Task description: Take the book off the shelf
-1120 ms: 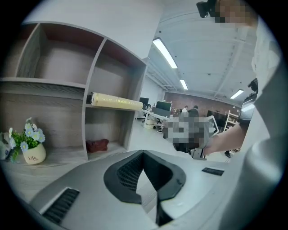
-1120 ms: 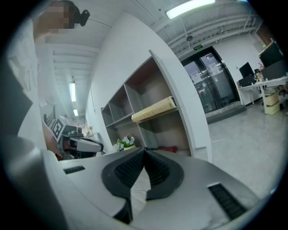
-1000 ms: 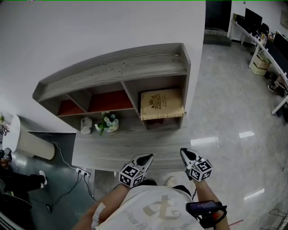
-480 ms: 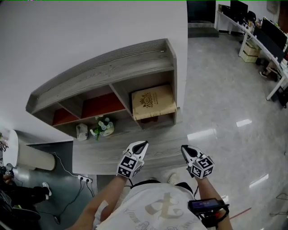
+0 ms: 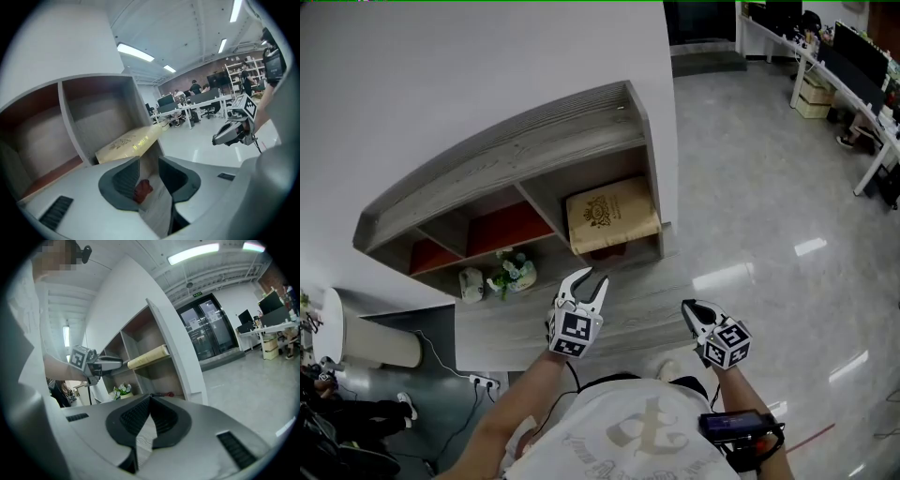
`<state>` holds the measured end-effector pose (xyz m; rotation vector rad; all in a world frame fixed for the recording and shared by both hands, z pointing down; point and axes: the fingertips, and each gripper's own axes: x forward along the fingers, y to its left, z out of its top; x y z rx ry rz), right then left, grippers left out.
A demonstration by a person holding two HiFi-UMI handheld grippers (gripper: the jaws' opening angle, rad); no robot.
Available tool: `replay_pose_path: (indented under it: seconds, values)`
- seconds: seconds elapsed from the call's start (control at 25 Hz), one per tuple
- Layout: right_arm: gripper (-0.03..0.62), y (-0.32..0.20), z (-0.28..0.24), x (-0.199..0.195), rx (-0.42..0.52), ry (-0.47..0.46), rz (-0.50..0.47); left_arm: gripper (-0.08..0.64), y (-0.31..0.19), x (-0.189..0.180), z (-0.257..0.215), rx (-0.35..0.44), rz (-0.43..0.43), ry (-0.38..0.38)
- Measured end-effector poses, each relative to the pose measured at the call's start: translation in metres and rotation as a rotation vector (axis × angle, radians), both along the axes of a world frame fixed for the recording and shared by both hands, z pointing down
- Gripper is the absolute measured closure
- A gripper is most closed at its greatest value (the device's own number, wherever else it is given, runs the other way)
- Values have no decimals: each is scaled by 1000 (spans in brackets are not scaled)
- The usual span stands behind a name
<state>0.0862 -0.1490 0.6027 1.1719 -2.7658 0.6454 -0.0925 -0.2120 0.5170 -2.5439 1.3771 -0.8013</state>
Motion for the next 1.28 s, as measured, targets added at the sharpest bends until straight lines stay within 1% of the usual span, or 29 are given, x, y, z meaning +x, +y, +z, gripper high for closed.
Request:
replay_pose_path:
  seconds: [0.04, 0.08, 0.28, 0.36, 0.52, 0.56, 0.6, 0.68, 0.76, 0.96, 1.12, 1.28]
  values:
    - [588, 0, 0, 0, 0, 1, -3, 406, -3, 2, -3, 17, 7, -15]
    - [588, 0, 0, -1, 0, 1, -6, 373, -5, 4, -6, 32, 16, -31]
    - [588, -4, -1, -1, 4, -2, -11, 371, -20, 12, -15, 86, 50, -127]
    - [588, -5, -2, 0, 5, -5, -9, 330, -28, 14, -16, 104, 57, -187]
    - [588, -8, 1, 2, -2, -17, -2, 330, -43, 18, -15, 146, 77, -319]
    - [588, -8, 2, 2, -6, -20, 0, 327, -47, 19, -13, 145, 83, -346]
    - [588, -7, 3, 2, -9, -22, 2, 293, -50, 21, -9, 136, 89, -369]
    - [588, -6, 5, 3, -14, -23, 7, 282, -57, 22, 1, 103, 95, -408]
    - [588, -6, 6, 7, -16, -24, 13, 242, -65, 23, 10, 83, 98, -455]
    - [588, -9, 6, 16, -17, -30, 37, 150, -82, 26, 27, 89, 116, -611]
    - [588, -10, 8, 25, -22, -31, 54, 147, -90, 32, 35, 115, 128, -700]
    - [588, -10, 11, 33, -28, -33, 67, 152, -101, 33, 36, 166, 105, -795]
